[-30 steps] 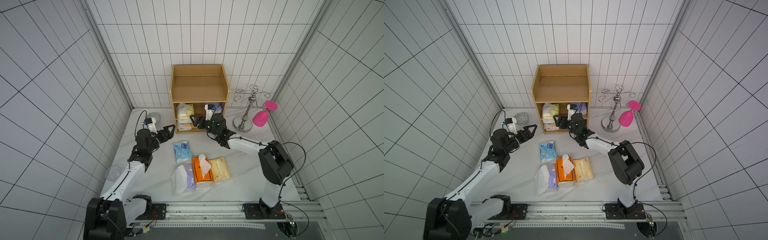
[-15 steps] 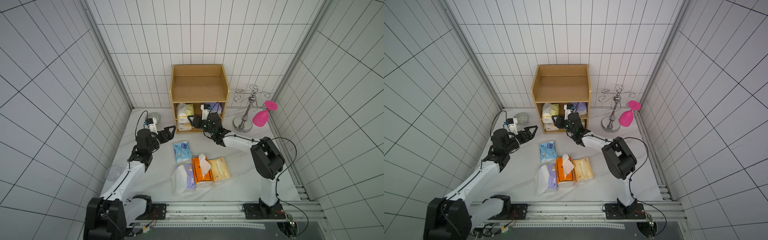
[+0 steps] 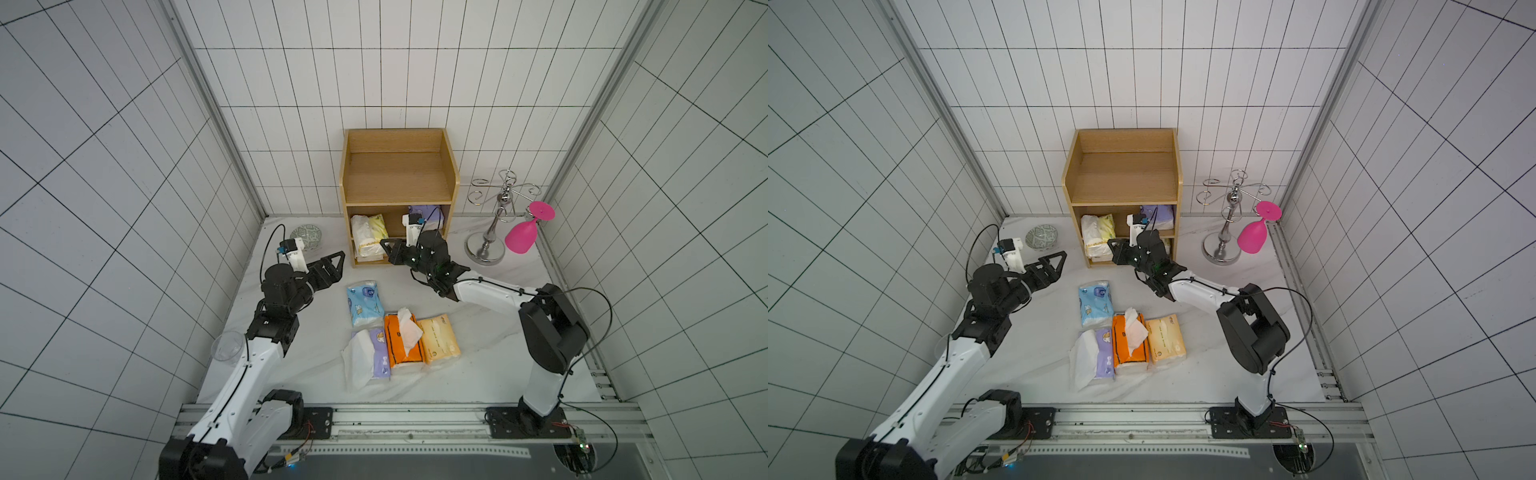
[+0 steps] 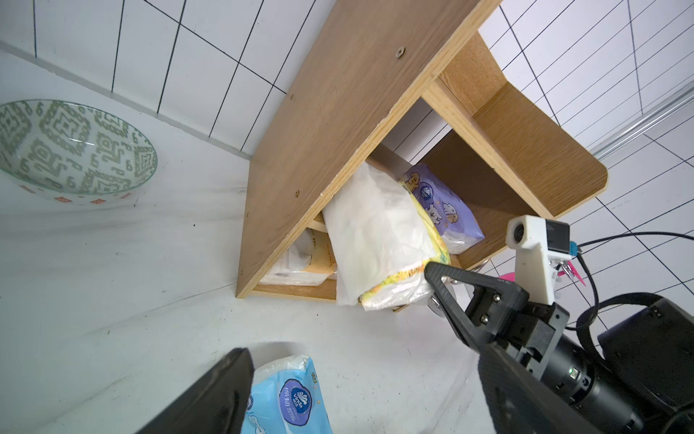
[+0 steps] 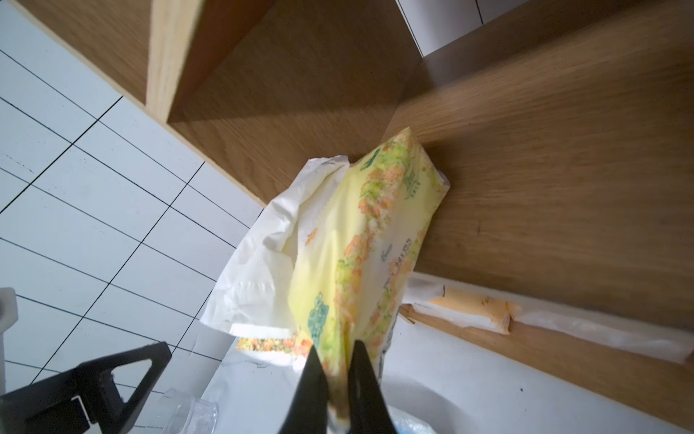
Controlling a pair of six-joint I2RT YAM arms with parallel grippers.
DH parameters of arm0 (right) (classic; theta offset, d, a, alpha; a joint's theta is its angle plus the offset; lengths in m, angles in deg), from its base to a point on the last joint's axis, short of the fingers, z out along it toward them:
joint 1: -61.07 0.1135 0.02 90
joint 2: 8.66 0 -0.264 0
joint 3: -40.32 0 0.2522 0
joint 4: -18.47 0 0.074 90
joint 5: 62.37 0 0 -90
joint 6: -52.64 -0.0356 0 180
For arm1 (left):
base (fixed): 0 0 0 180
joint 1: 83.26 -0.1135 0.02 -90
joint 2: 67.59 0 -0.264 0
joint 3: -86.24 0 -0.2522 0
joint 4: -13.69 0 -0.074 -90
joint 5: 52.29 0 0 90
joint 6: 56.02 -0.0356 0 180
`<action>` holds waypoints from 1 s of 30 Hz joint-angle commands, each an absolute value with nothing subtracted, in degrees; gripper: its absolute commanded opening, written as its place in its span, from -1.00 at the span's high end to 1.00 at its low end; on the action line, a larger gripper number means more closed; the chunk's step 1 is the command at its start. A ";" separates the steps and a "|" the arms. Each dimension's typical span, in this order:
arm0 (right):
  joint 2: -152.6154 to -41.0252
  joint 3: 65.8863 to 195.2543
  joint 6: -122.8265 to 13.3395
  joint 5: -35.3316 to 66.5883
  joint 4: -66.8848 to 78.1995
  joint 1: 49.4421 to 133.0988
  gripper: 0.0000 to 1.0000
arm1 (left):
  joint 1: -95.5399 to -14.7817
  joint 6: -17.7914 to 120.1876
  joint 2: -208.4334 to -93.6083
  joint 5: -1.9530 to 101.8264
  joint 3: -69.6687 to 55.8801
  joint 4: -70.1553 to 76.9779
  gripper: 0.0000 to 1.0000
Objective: Remove the tissue boxes from the shelf
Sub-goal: Pick up a box of tissues from the shelf, then place the box of tissues at the center of the board.
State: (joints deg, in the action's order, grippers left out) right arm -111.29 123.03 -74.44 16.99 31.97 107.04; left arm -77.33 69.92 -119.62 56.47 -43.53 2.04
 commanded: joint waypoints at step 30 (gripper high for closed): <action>-91.53 94.54 -64.55 19.64 19.58 106.21 0.92 | -65.18 71.51 -108.80 43.91 -46.33 -8.16 -0.95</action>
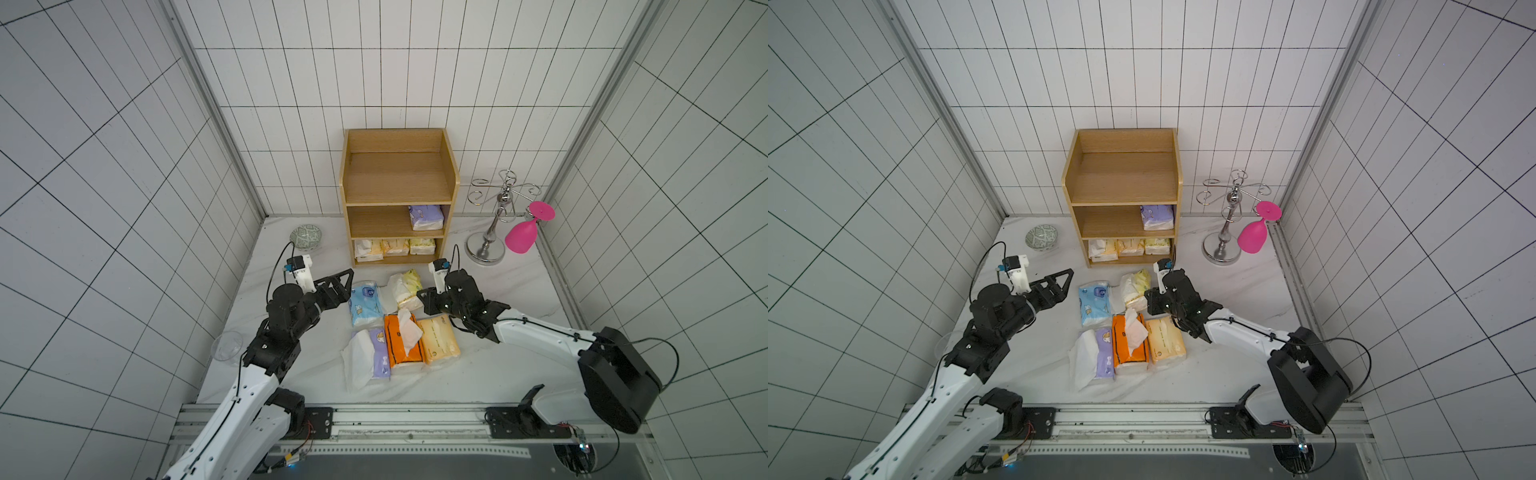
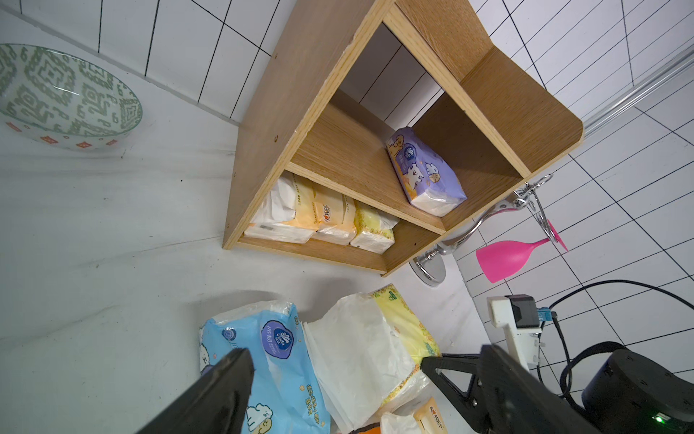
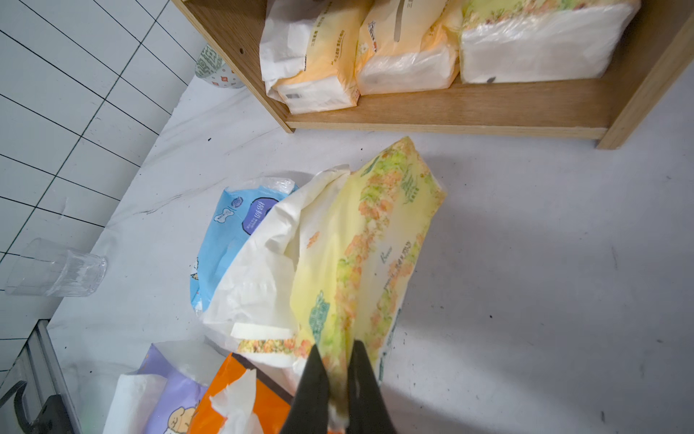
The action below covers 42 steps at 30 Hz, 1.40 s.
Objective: Remove the tissue boxes from the shelf
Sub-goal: Place the box of tissues at the center of the board.
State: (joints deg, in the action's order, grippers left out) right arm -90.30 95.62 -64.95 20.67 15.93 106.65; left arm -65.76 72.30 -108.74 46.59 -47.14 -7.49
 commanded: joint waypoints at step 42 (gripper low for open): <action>-114.20 110.31 -68.59 11.45 17.17 106.62 -0.22 | -64.98 65.27 -112.42 40.03 -50.51 -5.52 -0.97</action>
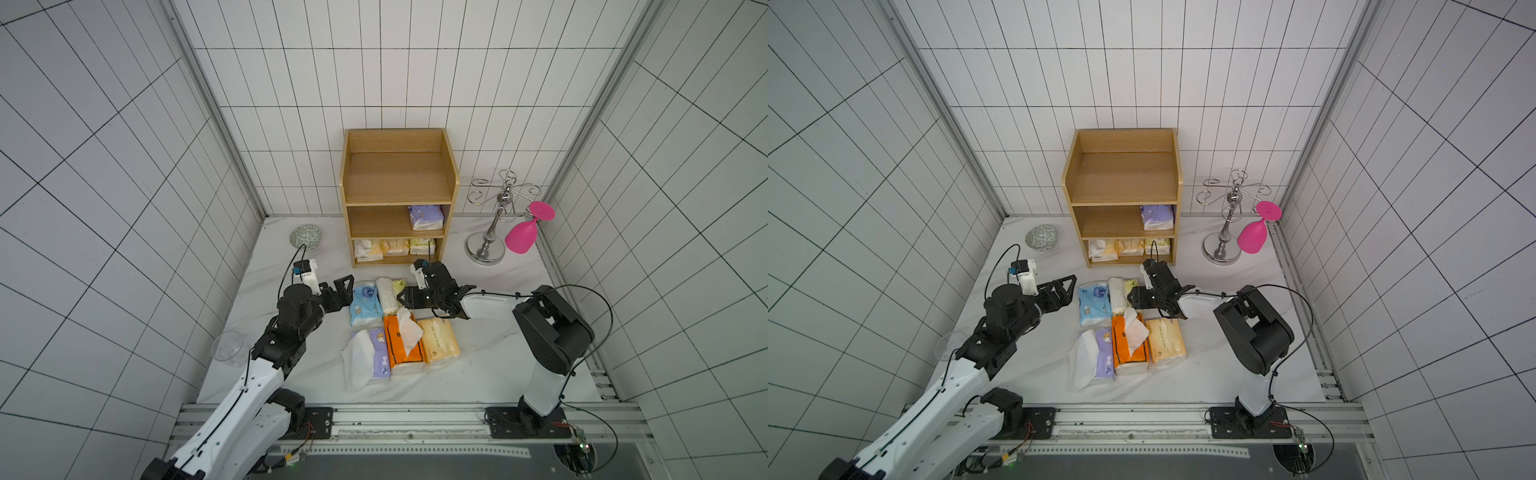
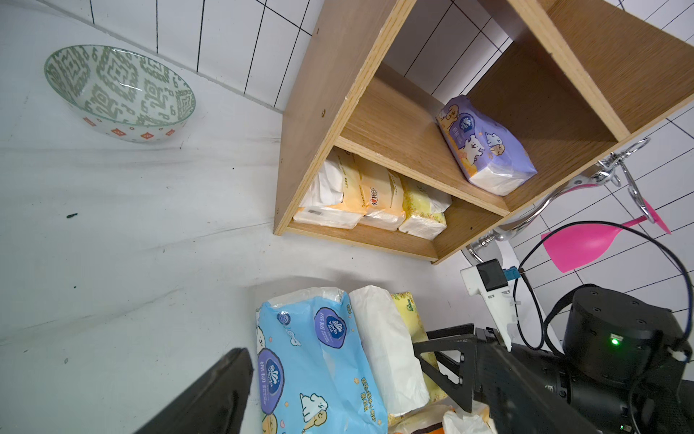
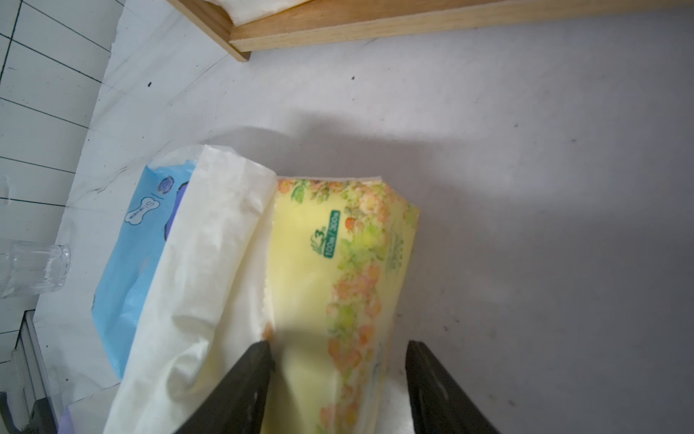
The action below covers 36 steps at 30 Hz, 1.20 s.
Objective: Remove the tissue boxes from the shelf
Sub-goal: Place the box of tissues at the center of the board.
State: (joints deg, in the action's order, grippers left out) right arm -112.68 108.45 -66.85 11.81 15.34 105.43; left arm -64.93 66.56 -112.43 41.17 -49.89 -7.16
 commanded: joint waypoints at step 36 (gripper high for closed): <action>-99.00 119.83 -87.20 36.74 19.85 97.61 -0.46 | -72.27 63.43 -140.68 49.55 -29.42 10.76 -0.97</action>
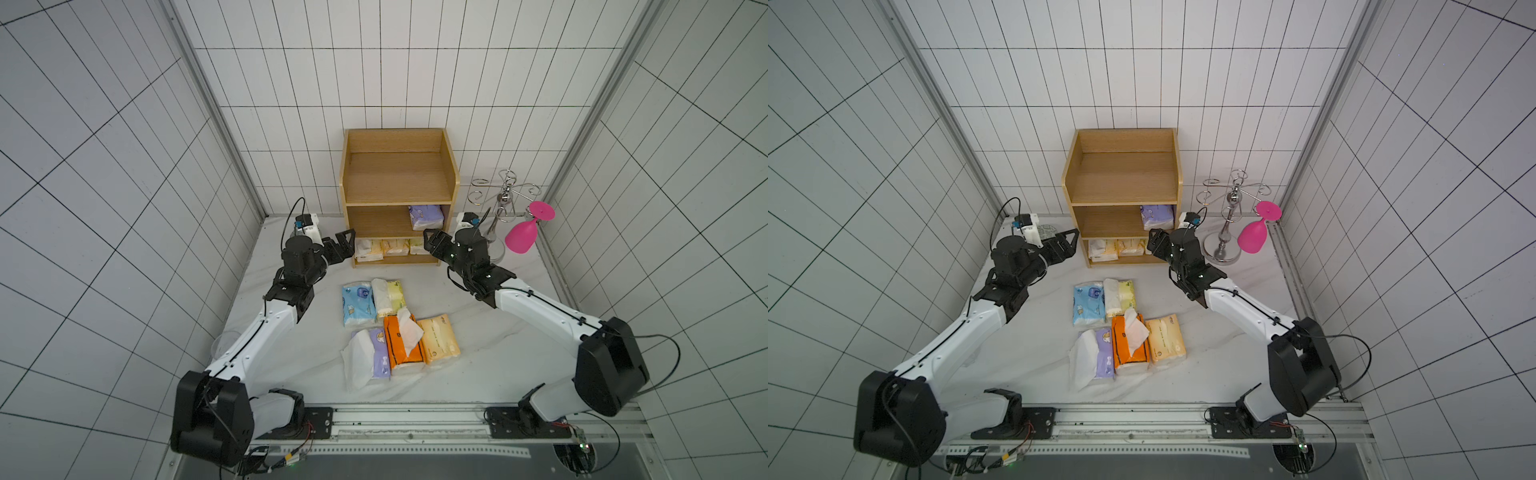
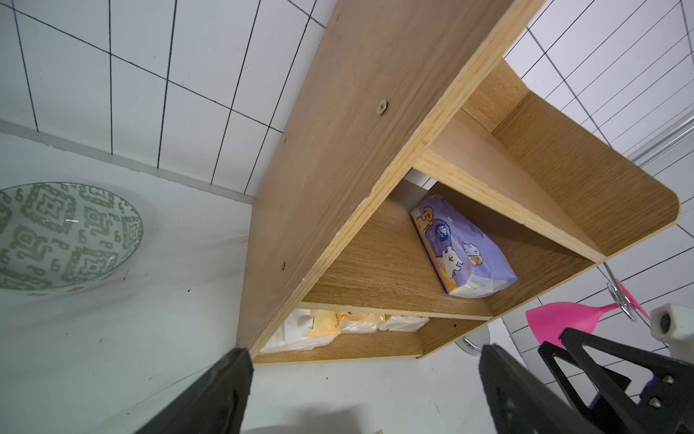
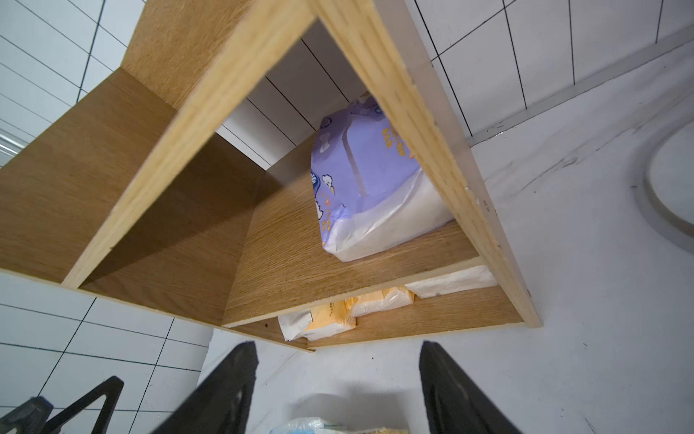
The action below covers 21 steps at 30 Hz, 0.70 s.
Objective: Remove the tissue boxes from the shelf
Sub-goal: Place the box of tissues at the center of the board, then pick up a box of tissues from the shelf.
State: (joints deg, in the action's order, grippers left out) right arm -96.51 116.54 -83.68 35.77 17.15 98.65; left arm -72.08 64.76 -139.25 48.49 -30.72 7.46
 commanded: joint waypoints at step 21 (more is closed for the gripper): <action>-117.14 133.67 -91.55 40.94 23.20 95.77 -0.42 | -72.27 60.28 -144.59 54.57 -29.89 16.27 -0.96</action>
